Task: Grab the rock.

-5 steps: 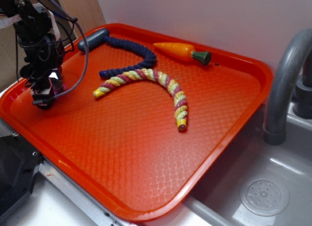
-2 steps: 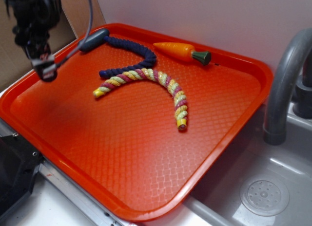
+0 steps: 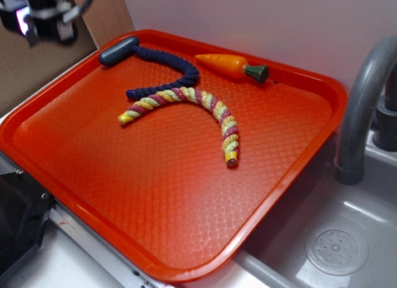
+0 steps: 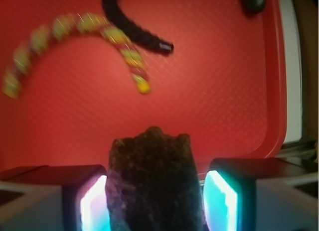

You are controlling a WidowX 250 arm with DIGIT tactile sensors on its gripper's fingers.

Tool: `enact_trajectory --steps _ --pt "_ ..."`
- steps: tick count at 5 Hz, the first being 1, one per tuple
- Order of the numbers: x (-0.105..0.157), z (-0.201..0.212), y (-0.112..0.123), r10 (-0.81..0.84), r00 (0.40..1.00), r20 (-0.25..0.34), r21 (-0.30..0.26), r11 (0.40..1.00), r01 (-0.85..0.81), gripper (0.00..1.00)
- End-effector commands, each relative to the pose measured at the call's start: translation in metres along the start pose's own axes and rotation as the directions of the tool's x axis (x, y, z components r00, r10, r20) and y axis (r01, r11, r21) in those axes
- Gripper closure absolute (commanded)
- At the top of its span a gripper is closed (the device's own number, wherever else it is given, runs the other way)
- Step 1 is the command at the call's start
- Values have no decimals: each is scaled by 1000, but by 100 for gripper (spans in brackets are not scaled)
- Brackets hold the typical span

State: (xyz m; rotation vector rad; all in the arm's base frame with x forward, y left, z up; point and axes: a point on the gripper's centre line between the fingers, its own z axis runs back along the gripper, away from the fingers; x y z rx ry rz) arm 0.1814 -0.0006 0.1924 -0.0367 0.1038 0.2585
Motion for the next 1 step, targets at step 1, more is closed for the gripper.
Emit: enact_trajectory --steps 1 --pt "37 29 -1 -36 993 112 -52 998 42 100"
